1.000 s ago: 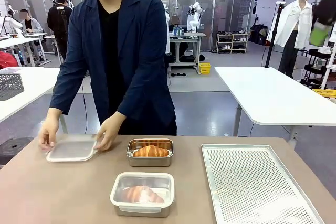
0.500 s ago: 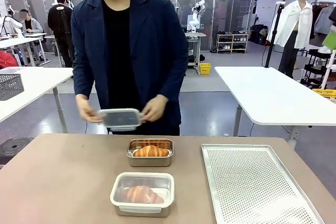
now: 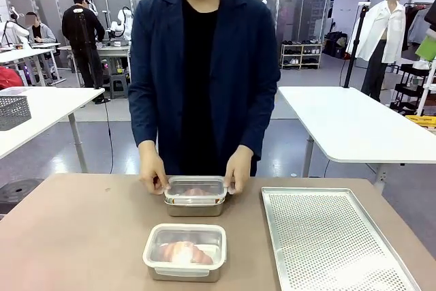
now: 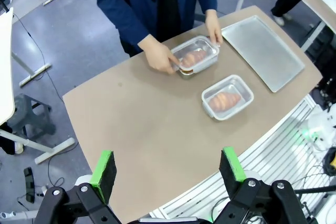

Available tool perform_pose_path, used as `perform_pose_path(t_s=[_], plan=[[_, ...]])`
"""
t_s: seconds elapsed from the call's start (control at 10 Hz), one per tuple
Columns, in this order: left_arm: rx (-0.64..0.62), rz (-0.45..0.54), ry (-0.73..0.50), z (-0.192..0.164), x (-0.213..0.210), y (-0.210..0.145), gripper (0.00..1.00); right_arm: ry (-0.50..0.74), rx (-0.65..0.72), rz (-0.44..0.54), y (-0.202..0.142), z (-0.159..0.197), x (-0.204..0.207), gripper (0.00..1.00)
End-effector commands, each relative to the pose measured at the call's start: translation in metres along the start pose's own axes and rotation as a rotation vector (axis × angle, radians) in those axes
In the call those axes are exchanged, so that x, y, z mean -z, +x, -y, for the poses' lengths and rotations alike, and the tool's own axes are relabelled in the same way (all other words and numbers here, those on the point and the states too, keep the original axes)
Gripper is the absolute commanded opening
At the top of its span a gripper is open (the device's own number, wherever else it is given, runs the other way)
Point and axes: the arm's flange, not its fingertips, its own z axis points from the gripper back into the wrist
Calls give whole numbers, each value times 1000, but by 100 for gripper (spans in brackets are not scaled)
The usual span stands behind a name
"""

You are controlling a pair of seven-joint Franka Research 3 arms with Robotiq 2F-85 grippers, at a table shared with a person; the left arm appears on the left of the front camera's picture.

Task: Place the bread into the airtight container.
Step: Pick up a Butter Roll and place it into an empty Airtight Container.

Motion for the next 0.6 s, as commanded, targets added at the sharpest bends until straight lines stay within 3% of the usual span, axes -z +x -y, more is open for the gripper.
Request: perform_pose_path(t_s=[0.0,0.5], plan=[[3,4,-1,0,0,2,100,-7,-8,-8,1,1,-2,100],[3,4,-1,0,0,2,100,-7,-8,-8,1,1,-2,100]])
